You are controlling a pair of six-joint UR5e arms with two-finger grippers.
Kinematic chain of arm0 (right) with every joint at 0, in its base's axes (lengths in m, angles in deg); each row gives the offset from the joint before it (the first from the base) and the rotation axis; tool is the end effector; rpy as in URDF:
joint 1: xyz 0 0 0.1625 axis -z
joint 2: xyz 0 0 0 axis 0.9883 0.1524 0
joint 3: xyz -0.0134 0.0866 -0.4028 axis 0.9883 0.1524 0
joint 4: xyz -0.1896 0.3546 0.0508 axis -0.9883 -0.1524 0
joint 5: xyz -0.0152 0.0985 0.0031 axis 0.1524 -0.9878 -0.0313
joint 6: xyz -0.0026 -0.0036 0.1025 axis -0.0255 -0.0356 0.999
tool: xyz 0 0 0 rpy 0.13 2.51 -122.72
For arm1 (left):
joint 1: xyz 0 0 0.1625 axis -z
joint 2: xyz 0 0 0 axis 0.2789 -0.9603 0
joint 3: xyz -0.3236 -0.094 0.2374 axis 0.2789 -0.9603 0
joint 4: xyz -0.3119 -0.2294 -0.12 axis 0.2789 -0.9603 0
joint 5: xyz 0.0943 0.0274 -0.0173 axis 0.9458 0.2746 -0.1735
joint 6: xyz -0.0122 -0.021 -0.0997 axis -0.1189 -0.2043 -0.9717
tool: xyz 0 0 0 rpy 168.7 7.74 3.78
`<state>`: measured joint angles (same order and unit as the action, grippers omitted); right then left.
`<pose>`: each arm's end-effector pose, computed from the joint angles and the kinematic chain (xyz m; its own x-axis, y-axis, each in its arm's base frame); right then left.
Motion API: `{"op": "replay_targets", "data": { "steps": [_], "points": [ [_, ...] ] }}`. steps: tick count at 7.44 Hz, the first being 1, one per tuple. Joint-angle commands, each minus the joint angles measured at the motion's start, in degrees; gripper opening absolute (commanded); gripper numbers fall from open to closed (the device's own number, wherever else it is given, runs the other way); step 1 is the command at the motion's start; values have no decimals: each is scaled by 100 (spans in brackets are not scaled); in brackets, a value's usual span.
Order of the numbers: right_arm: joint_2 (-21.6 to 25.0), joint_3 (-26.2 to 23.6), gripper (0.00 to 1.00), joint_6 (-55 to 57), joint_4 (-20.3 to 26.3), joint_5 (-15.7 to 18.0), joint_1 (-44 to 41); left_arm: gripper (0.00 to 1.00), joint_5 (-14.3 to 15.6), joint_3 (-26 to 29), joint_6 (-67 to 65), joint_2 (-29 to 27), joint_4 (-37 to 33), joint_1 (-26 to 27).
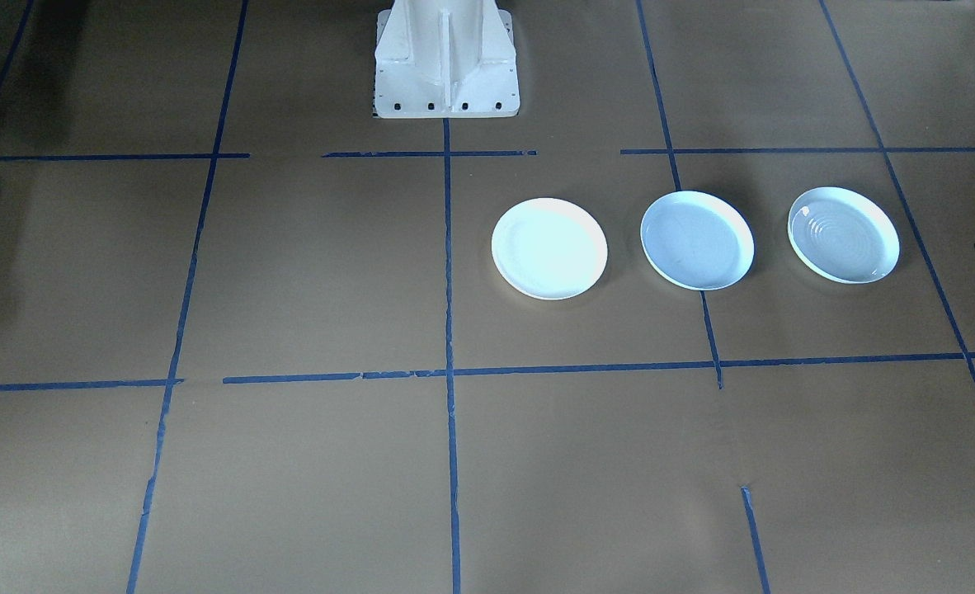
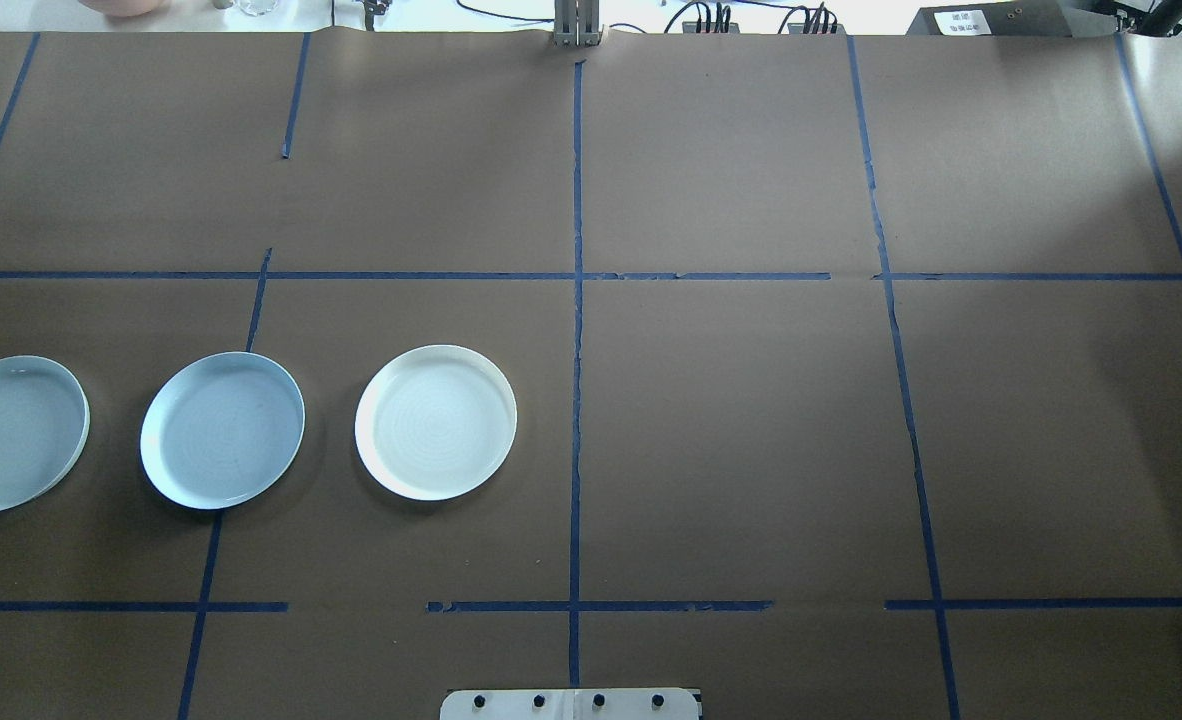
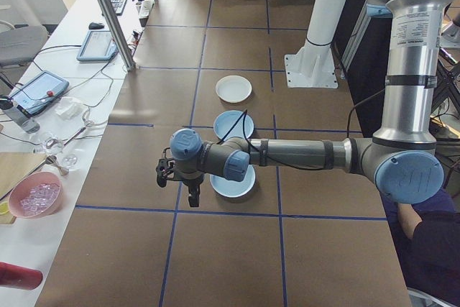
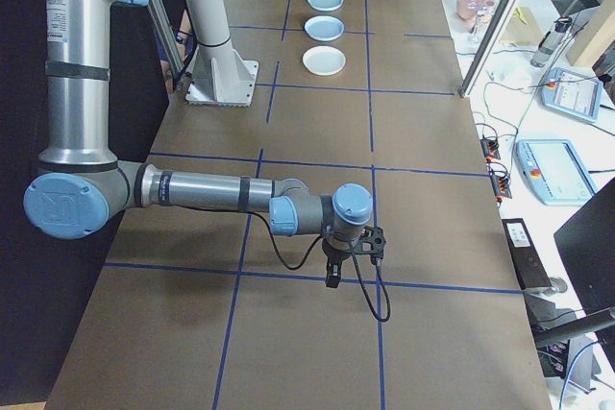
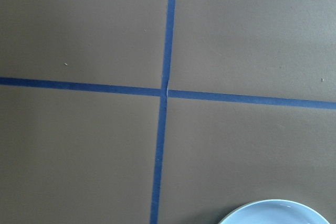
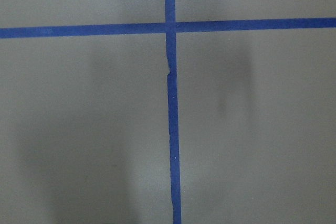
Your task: Stack plate in center
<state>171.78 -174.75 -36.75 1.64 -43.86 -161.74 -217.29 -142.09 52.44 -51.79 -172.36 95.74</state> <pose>-0.0115 -0.4601 0.6759 0.7447 0.0496 0.6656 0.0128 0.9960 -0.0886 0.0286 -0.4779 0.6431 0.6515 -0.1067 -0.7511 0.1129 0.9927 -0.0430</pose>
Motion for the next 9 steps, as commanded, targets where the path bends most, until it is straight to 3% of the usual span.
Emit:
{"op": "replay_targets", "data": {
  "steps": [1,5,9],
  "points": [
    [0,0,100,0,0,0,9,100,26,51,-914,537,-1334,-429],
    [0,0,100,0,0,0,0,100,360,603,-2243,557,-2576,-1449],
    [0,0,100,0,0,0,0,100,430,816,-2272,539,-2658,-1697]
  ]
}}
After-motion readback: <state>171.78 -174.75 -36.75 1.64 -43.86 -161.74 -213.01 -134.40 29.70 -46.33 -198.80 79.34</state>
